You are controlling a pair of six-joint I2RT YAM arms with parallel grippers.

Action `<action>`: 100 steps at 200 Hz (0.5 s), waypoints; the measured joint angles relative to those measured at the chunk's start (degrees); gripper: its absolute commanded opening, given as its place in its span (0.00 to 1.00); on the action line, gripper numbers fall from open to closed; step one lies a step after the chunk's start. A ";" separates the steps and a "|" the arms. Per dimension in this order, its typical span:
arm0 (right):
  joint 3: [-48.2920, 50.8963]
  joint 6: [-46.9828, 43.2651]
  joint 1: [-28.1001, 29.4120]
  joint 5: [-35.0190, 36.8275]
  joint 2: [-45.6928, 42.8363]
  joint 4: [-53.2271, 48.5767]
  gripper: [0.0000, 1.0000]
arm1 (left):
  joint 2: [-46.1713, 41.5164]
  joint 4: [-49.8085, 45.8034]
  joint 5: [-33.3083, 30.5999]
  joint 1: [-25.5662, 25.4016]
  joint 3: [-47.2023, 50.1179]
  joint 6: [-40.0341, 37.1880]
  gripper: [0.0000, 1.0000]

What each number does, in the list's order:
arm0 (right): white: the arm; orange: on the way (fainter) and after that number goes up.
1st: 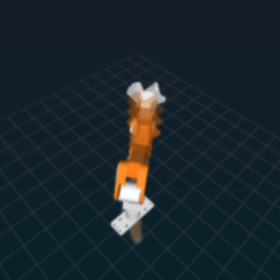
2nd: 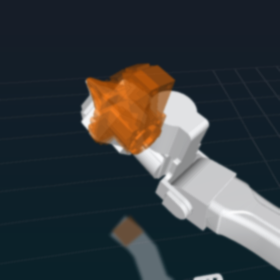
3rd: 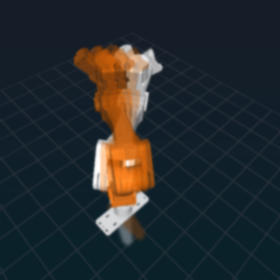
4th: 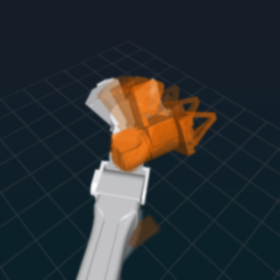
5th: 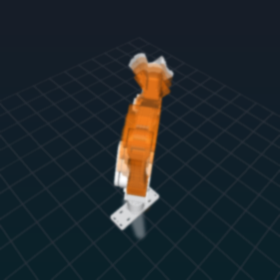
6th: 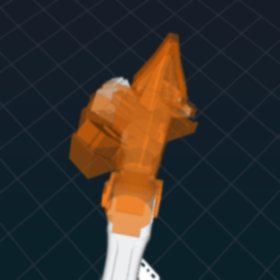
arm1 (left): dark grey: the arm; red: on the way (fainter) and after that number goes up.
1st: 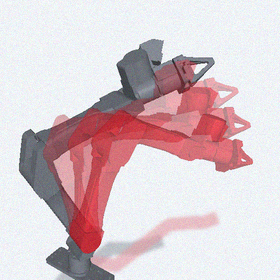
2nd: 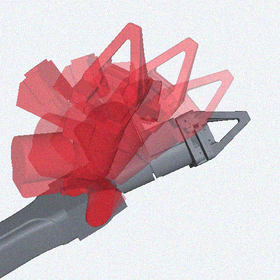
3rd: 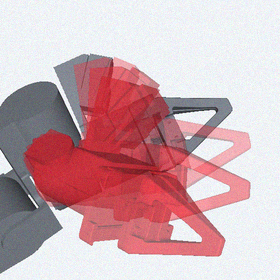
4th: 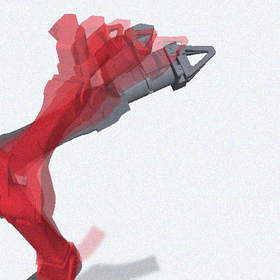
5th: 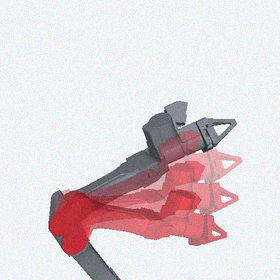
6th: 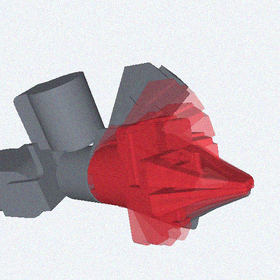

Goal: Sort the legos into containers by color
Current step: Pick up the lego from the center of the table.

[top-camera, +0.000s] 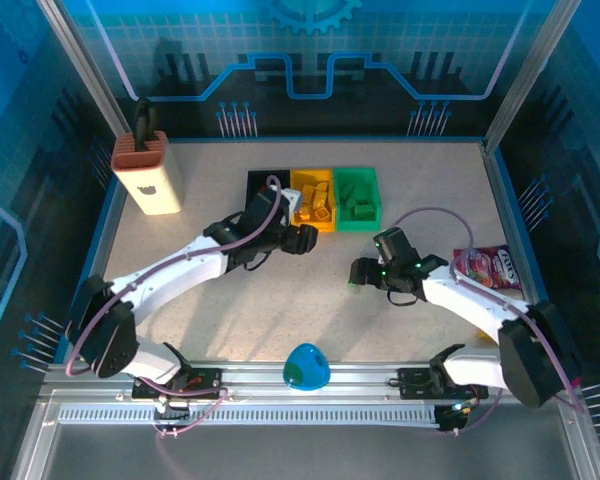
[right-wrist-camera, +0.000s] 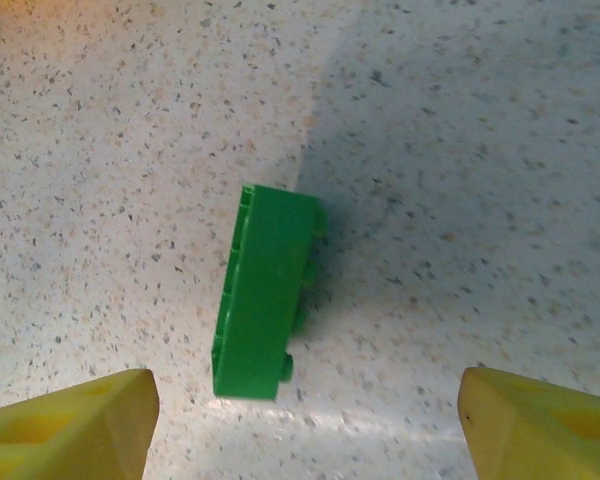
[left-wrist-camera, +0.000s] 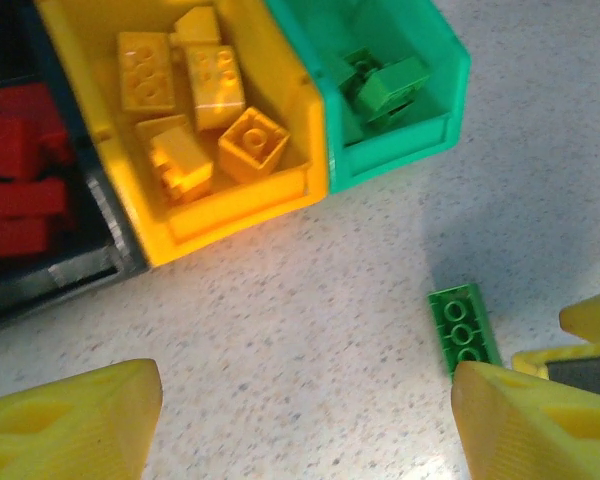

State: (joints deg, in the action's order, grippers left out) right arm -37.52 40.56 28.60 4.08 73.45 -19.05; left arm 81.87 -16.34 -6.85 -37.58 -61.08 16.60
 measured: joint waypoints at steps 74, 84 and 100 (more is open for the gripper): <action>-7.17 0.63 2.73 0.46 14.36 1.60 0.58 | -10.64 1.25 -3.21 2.14 10.38 2.67 0.76; -7.98 0.48 3.37 0.59 15.67 1.57 0.50 | -11.58 1.25 -3.61 2.43 11.76 3.04 0.75; -9.20 1.07 4.48 1.40 17.11 1.49 0.37 | -12.83 1.25 -4.15 2.78 13.77 3.69 0.75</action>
State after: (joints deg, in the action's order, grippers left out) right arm -46.72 41.63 33.08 5.48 90.56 -17.56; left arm 69.04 -15.09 -11.00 -34.81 -47.31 20.29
